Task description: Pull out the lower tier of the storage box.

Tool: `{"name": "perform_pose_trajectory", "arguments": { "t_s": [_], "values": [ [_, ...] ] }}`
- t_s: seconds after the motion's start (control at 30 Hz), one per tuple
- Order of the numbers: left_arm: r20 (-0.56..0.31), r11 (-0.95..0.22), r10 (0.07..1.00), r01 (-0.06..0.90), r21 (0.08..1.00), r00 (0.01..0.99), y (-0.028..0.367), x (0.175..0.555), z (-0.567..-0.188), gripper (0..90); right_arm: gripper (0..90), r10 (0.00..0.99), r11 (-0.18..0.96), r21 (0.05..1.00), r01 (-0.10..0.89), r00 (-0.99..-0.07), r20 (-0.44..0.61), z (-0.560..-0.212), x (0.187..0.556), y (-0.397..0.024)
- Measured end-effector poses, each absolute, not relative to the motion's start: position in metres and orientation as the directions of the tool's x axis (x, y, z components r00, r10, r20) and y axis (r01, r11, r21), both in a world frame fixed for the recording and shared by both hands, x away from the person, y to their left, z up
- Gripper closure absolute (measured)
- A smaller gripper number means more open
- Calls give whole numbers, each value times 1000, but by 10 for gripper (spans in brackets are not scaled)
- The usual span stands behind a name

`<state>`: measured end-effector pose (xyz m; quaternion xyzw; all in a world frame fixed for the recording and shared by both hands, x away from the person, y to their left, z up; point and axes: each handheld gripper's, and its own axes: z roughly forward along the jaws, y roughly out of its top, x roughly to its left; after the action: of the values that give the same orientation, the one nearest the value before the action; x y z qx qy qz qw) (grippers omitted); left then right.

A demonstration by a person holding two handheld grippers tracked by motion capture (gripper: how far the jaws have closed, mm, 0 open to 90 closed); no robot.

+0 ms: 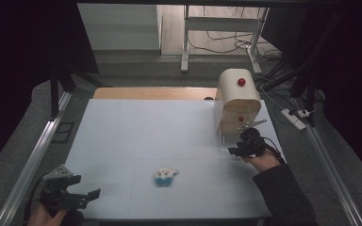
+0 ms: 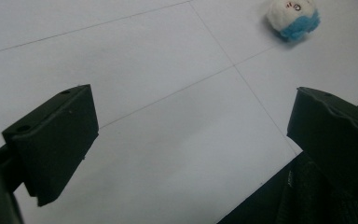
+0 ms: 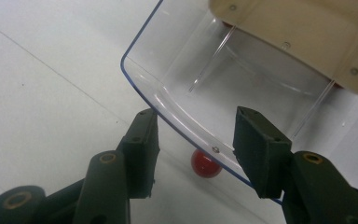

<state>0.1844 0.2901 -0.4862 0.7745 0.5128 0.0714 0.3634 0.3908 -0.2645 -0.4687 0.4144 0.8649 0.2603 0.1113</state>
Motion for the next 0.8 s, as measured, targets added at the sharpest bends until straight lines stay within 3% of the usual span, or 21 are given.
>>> {"name": "perform_pose_trajectory", "arguments": {
  "t_s": [0.5, 0.8],
  "values": [
    [-260, -212, 845, 740, 639, 467, 290, 184, -486, 21, 466, 786, 509, 559, 654, -618, 6, -474, 379, -265],
    [-265, -212, 842, 739, 639, 470, 290, 184, -486, 21, 370, 806, 476, 568, 671, -591, 23, -476, 378, -268]
  ]
}}
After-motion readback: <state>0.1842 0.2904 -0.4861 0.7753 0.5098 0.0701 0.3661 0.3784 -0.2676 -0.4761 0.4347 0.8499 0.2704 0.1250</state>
